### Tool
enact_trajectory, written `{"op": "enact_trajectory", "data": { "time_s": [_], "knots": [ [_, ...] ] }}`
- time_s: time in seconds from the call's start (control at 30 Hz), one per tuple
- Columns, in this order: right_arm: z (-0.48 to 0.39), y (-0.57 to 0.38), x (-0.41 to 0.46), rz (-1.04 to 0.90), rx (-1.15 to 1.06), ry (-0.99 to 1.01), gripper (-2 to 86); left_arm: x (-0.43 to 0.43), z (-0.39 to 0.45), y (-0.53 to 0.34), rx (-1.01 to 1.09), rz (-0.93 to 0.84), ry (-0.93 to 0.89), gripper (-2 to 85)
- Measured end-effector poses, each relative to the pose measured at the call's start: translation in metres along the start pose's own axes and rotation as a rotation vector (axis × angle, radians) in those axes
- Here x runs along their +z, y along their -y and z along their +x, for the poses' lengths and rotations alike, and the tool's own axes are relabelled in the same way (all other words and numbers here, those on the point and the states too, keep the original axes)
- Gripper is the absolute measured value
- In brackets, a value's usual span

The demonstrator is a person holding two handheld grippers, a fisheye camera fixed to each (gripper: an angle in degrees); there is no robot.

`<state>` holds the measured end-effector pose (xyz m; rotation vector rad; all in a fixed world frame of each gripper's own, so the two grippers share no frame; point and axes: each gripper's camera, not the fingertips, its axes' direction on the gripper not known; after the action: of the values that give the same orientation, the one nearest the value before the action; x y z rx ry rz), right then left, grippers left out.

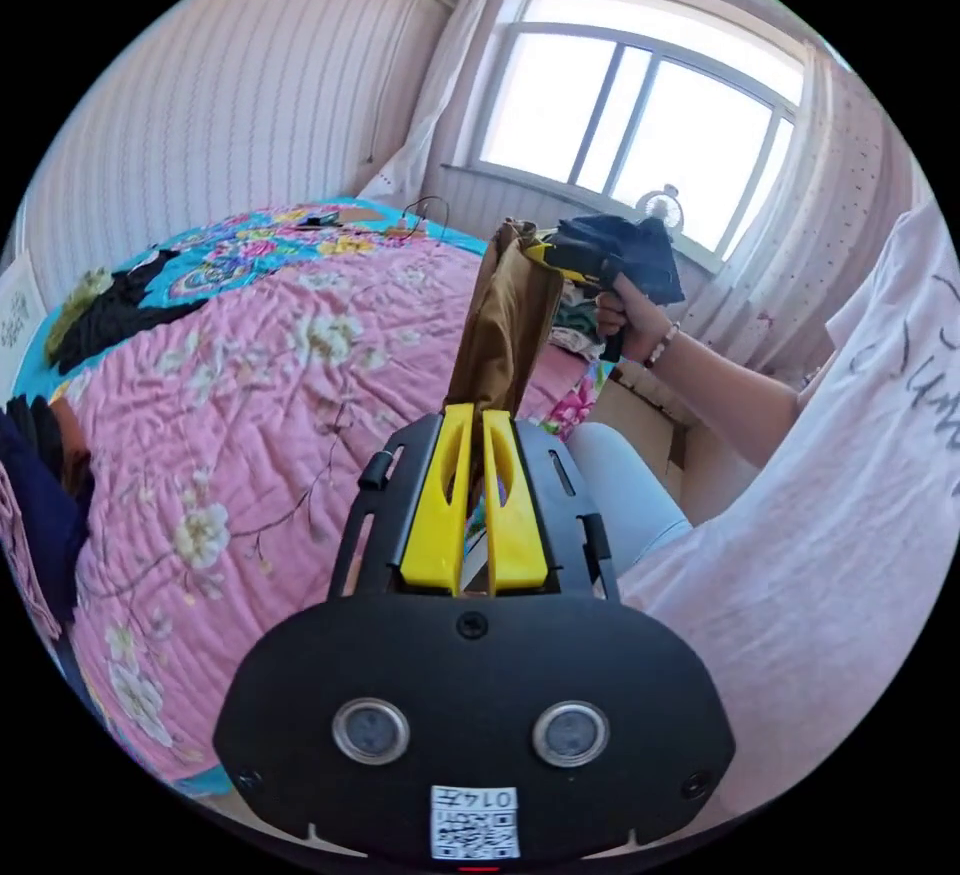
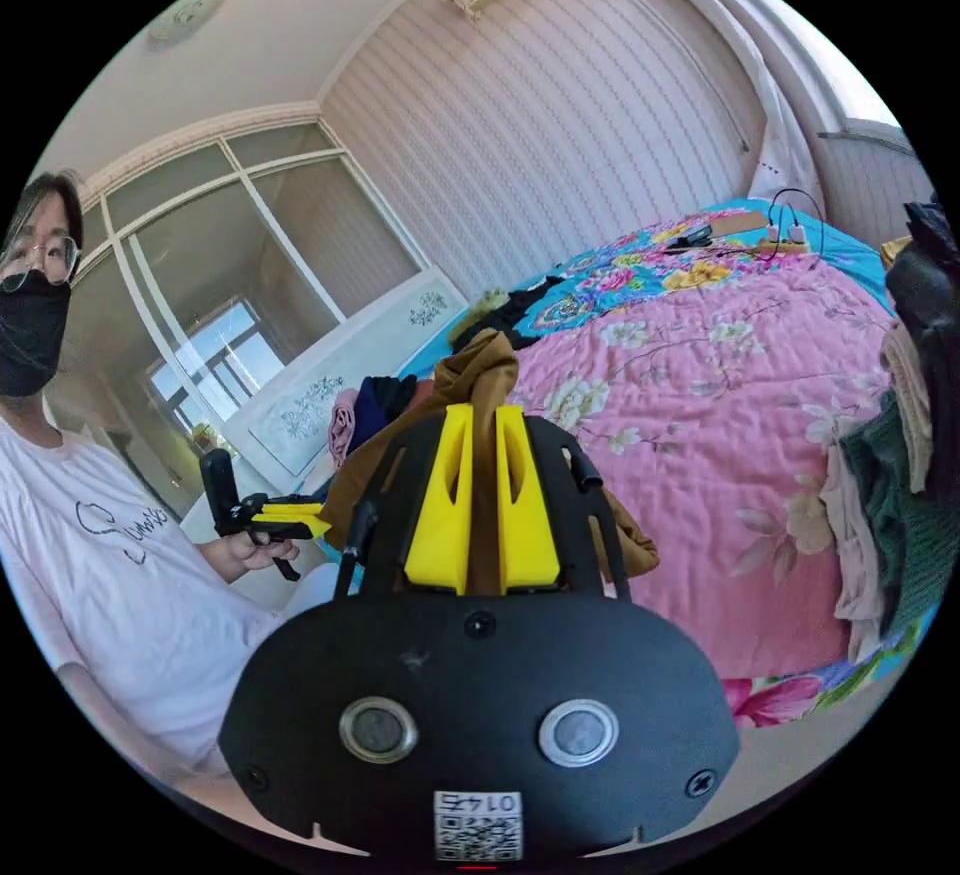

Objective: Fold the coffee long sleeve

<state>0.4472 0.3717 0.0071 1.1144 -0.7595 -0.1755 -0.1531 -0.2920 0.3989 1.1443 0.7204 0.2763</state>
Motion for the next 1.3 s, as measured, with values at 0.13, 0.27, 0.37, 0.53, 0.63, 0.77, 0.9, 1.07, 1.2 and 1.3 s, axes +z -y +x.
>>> {"op": "enact_trajectory", "data": {
  "time_s": [0.13,0.27,0.37,0.53,0.63,0.77,0.9,1.07,1.2,1.3],
  "knots": [
    [-0.013,0.002,-0.097,0.128,-0.031,-0.155,2.9,0.009,0.046,0.056,0.136,0.074,-0.166,-0.9],
    [-0.029,0.042,-0.171,0.153,-0.077,-0.364,3.3,0.022,0.089,0.134,0.242,0.183,-0.363,-0.7],
    [-0.026,0.095,-0.211,0.126,-0.034,-0.555,4.1,0.041,0.122,0.221,0.28,0.267,-0.421,0.0],
    [0.064,0.162,-0.205,-0.014,0.259,-0.877,9.3,0.118,0.126,0.344,0.022,0.174,-0.28,5.8],
    [0.098,0.139,-0.171,-0.105,0.316,-0.967,11.3,0.126,0.109,0.335,0.012,0.109,-0.167,6.2],
    [0.11,0.09,-0.122,-0.139,0.254,-0.961,11.9,0.101,0.083,0.286,0.094,0.043,-0.074,5.7],
    [0.119,0.043,-0.077,-0.224,0.259,-0.942,11.9,0.035,0.038,0.19,0.101,-0.009,0.006,4.8],
    [0.049,-0.006,-0.031,-0.04,0.018,-0.868,11.0,-0.077,-0.001,0.058,-0.02,-0.048,0.172,4.4],
    [-0.015,-0.075,0.095,-0.19,-0.227,-0.702,11.6,-0.177,-0.028,-0.046,-0.281,-0.063,0.411,4.3],
    [-0.052,-0.137,0.213,-0.412,-0.318,-0.454,11.5,-0.246,-0.049,-0.106,-0.494,-0.005,0.554,5.5]
  ]
}}
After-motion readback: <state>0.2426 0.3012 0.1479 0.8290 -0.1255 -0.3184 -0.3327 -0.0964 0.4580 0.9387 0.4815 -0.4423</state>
